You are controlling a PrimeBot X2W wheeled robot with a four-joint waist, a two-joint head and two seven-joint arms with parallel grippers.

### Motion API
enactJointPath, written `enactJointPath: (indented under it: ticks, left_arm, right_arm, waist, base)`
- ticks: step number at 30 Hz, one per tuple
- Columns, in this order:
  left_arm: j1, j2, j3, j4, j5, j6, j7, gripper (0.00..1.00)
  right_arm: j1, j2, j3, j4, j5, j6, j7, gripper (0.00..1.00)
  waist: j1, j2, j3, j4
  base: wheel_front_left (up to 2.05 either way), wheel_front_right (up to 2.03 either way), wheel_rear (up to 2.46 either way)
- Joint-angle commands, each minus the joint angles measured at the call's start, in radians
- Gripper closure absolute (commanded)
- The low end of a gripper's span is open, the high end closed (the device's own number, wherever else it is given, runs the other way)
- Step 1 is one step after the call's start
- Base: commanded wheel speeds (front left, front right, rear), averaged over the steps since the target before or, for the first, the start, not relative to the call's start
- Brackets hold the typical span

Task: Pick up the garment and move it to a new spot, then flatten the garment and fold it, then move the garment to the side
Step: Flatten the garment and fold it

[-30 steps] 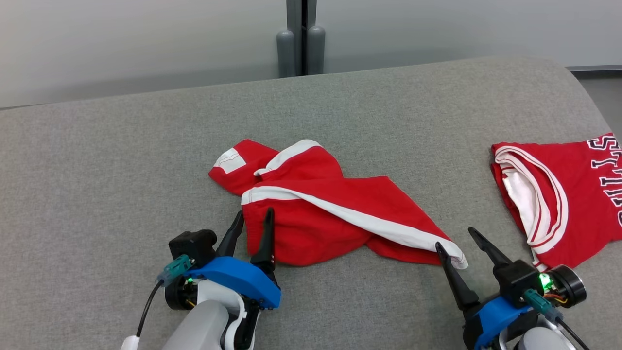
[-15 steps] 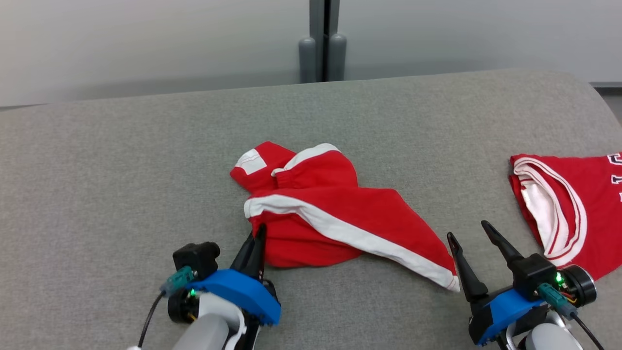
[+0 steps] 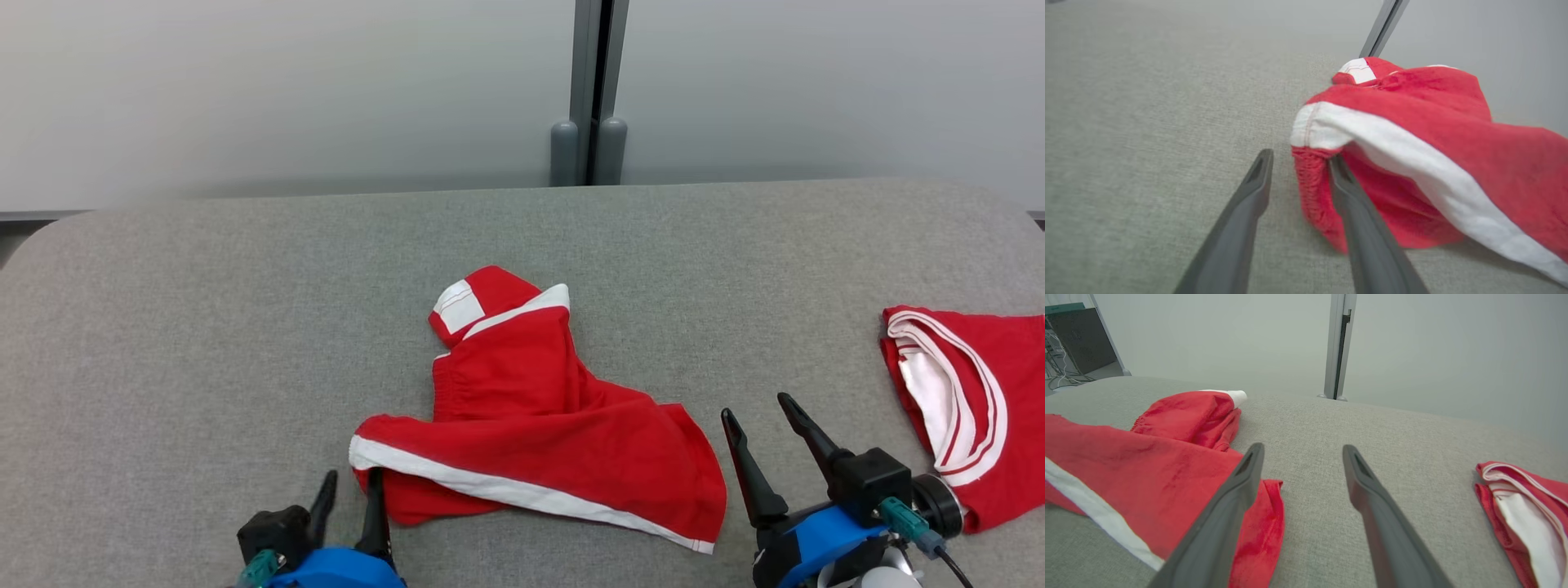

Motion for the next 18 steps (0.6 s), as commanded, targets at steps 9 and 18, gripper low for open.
enactJointPath:
  ticks: [9,18]
  left_arm:
    - [0.110,0.001,0.128,-0.230,0.210,0.068,-0.002,0.00]
    - [0.143,0.001,0.125,-0.235,0.228,0.102,-0.002,0.00]
  right_arm:
    - [0.071,0.041,-0.051,-0.019,0.037,0.000,0.000,0.00]
    - [0.109,0.055,-0.021,0.024,0.042,0.000,0.000,0.00]
  waist:
    - [0.0001,0.0000,-0.049,-0.017]
    - [0.0001,0.0000,-0.060,-0.025]
  base:
    - [0.00,0.00,0.00]
    - [0.00,0.00,0.00]
